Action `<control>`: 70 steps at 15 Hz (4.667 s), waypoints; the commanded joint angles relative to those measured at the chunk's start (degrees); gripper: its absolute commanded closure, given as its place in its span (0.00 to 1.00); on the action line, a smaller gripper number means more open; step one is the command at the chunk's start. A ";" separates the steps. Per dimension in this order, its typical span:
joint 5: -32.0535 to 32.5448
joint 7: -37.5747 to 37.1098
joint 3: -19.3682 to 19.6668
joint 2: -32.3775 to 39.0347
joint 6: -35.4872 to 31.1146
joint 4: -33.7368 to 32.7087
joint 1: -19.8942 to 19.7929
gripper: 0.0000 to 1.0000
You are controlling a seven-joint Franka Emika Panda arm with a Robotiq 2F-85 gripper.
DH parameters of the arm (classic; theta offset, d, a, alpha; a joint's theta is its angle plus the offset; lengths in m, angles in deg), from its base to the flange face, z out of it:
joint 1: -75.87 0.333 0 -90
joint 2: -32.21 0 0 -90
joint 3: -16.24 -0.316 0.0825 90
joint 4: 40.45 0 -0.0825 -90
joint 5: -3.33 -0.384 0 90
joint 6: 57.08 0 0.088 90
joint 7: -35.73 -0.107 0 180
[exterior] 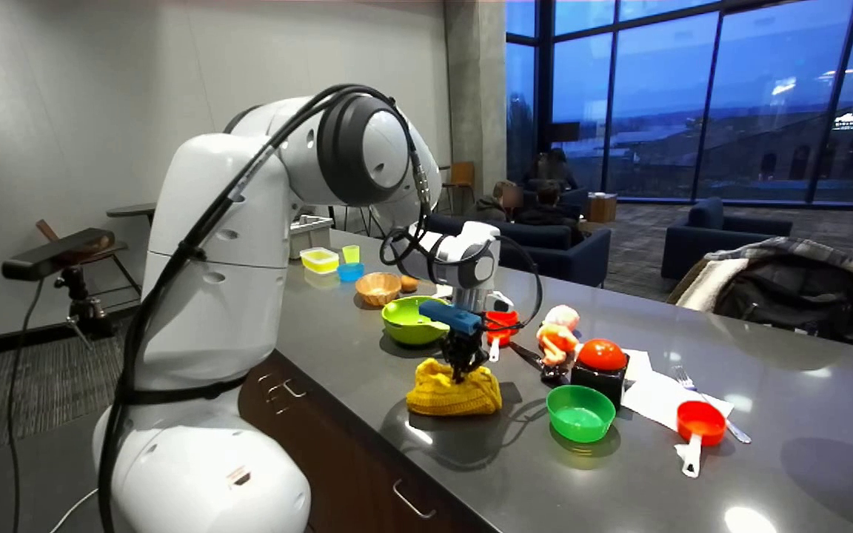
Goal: Use the yellow cloth to wipe the counter.
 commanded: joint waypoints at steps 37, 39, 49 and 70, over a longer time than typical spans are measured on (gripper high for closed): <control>0.54 0.58 -6.83 0.42 -2.77 -3.71 4.70 0.99; 0.64 0.60 -6.90 -0.05 -2.23 -4.02 4.82 0.99; 6.29 -1.58 -6.75 -4.12 6.51 -9.63 7.36 0.99; 4.90 -8.80 -4.65 -21.65 22.15 -6.28 0.76 0.99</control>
